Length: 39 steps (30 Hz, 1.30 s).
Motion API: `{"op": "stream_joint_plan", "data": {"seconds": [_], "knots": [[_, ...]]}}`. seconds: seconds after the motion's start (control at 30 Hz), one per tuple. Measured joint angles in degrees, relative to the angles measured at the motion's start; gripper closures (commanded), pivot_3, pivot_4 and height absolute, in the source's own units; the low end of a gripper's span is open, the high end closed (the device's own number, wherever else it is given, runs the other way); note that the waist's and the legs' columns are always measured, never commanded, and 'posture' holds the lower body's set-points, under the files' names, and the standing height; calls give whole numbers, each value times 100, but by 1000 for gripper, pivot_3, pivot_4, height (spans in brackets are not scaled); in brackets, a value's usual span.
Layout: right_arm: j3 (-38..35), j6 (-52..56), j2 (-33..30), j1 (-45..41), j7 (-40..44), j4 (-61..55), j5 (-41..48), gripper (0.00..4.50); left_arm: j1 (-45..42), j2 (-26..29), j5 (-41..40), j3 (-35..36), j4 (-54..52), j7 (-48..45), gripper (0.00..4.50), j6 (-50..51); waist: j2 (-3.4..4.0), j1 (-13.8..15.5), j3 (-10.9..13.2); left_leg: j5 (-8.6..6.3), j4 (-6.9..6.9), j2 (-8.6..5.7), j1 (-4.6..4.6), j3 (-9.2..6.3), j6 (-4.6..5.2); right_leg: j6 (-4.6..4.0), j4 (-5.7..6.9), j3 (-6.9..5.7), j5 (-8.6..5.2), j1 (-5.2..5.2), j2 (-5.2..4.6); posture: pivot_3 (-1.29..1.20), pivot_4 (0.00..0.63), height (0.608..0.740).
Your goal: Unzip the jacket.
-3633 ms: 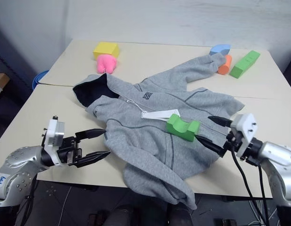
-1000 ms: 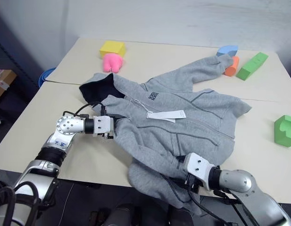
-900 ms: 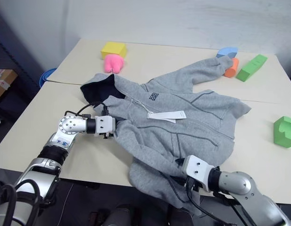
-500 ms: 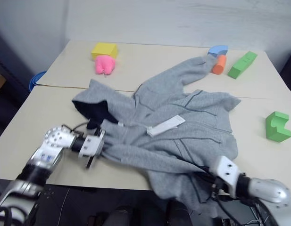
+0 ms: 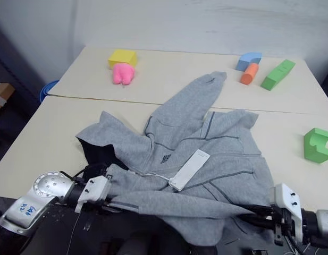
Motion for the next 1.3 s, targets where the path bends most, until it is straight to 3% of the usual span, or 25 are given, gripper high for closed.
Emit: {"op": "stream_joint_plan", "data": {"seconds": [0.07,0.2,0.27,0.37,0.4,0.53,0.63,0.73,0.93,1.13,1.3], "knots": [[-291,353,124,237,-90,-291,366,2016,98,273,-304,266,-11,-113,2887,408,2,2,1,-2,-3,3,-2,-2,-3,-5,4,-5,-3,-2,3,0,150,740],[-1160,1764,141,635,-606,-1004,2371,590,372,1090,-958,874,9,-719,1557,1218,10,-9,7,-6,-1,6,2,-4,-1,-10,5,-4,-5,0,0,0,150,740],[-1492,2213,116,579,-950,-1171,3424,67,411,1337,-1102,1063,137,-978,1551,1428,11,-13,7,-9,-2,6,9,-1,-1,-11,-2,-1,-6,5,-2,0,150,740],[-1631,2325,112,-55,-1527,-1226,3894,13,159,1339,-1275,1156,528,-1117,1396,1704,12,-9,8,-17,-2,6,10,0,-6,-11,-2,1,-6,0,-4,0,150,740],[-1574,2215,112,-334,-1643,-1242,3727,0,-41,1251,-1341,1164,637,-1081,1223,1799,12,-9,9,-17,-1,6,4,1,-6,-11,-3,1,-6,-3,-5,0,150,740],[-7,442,107,-1888,-1807,-1120,1038,0,-1091,322,-1545,1240,841,-588,108,1881,10,0,7,-16,0,-12,-2,9,-7,-5,34,0,-3,-18,3,0,150,740],[1298,-1008,97,-2587,-1677,-465,-942,0,-1371,-181,-1310,983,803,-413,25,1465,5,-14,4,-13,3,-29,-46,33,0,-4,78,-7,-4,-83,48,0,150,740],[2222,-1720,252,-3394,-1626,183,-1972,0,-1590,-418,-892,576,884,-417,25,1011,-4,-24,8,-5,12,-36,-80,46,14,0,80,-18,-1,-116,50,0,150,740],[3525,-2667,789,-4347,-1500,890,-3052,0,-2091,-1016,-52,124,1468,-246,25,-56,-14,-8,14,16,18,-27,-71,49,13,12,74,-15,4,-100,51,0,150,740],[3945,-2901,1198,-4831,-1521,1282,-3439,0,-2259,-1409,500,-117,1899,66,25,-509,-15,-19,15,18,22,-26,-70,45,13,14,83,-15,5,-100,51,0,150,740],[3947,-2625,1476,-4853,-1685,1238,-3246,0,-2325,-1541,682,-126,2050,302,25,-641,-15,-14,15,18,23,-27,-72,40,14,14,85,-17,6,-100,48,0,150,740]]}}
